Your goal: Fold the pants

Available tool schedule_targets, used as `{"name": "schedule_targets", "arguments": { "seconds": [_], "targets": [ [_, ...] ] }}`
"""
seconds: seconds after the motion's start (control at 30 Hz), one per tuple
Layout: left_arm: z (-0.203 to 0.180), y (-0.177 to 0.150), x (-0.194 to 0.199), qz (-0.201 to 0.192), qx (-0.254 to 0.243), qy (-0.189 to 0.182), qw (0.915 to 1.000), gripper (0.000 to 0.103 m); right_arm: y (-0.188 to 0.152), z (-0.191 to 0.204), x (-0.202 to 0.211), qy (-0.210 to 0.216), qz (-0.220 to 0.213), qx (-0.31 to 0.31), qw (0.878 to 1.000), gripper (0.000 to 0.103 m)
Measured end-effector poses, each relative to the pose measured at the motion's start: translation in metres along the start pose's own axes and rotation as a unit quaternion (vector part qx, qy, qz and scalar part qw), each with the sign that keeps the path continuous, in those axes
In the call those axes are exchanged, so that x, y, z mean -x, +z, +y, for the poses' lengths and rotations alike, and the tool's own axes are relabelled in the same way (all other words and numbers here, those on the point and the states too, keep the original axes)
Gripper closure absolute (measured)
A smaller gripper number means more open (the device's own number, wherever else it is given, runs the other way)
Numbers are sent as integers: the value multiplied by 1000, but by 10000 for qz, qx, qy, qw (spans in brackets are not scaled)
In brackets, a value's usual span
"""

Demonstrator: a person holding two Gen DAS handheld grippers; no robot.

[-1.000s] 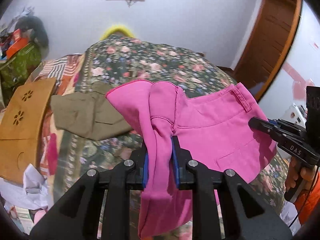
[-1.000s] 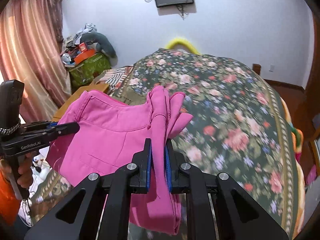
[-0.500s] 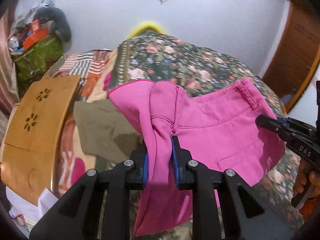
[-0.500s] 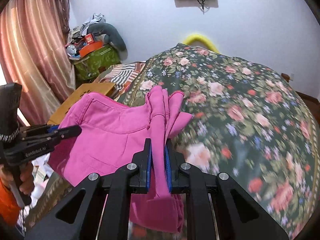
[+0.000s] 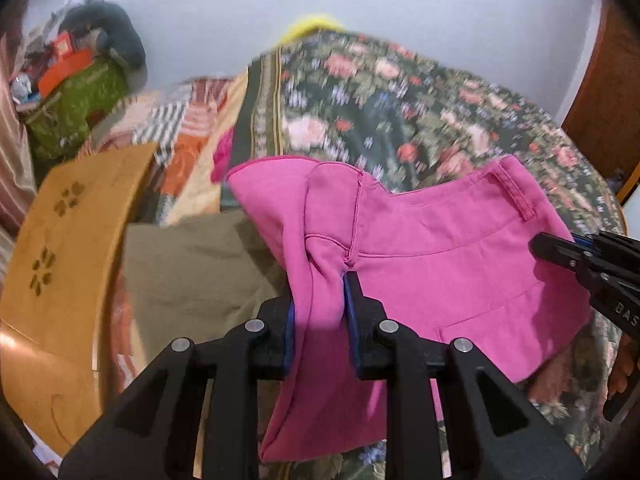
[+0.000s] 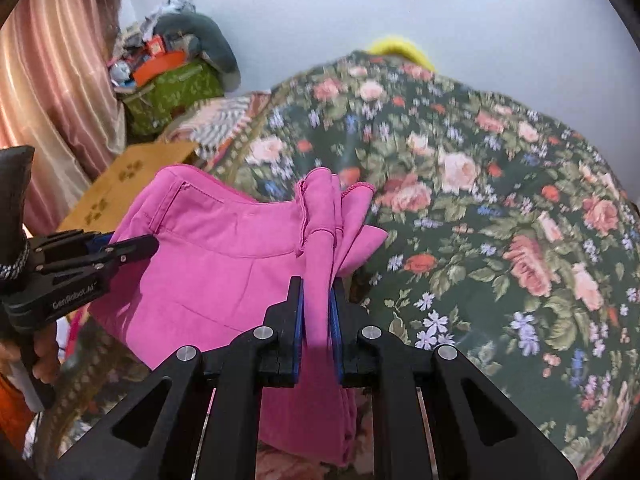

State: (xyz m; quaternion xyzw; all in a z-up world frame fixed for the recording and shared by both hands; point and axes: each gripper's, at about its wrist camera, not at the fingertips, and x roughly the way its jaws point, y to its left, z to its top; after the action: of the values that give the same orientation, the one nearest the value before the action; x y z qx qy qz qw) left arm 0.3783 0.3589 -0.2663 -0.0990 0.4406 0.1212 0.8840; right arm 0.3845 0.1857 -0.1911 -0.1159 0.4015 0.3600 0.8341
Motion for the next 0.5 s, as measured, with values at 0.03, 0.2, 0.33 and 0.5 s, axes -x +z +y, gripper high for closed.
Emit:
{"name": "schedule_targets", "arguments": {
  "seconds": [0.03, 0.2, 0.33, 0.5],
  "targets": [
    [2, -2, -11, 146, 6, 27, 9999, 79, -2, 0, -4, -16, 87, 3, 10000, 92],
    [13, -12, -25, 350, 55, 173, 9992, 59, -8, -5, -9, 18, 272, -26, 9996, 89],
    [24, -22, -19, 326, 76, 458, 9984, 55, -15, -11, -8, -134, 436, 114, 9989, 86],
    [44, -36, -16, 586, 87, 884, 9943, 55, -26, -23, 7, -148, 478, -41, 9987, 80]
  ]
}}
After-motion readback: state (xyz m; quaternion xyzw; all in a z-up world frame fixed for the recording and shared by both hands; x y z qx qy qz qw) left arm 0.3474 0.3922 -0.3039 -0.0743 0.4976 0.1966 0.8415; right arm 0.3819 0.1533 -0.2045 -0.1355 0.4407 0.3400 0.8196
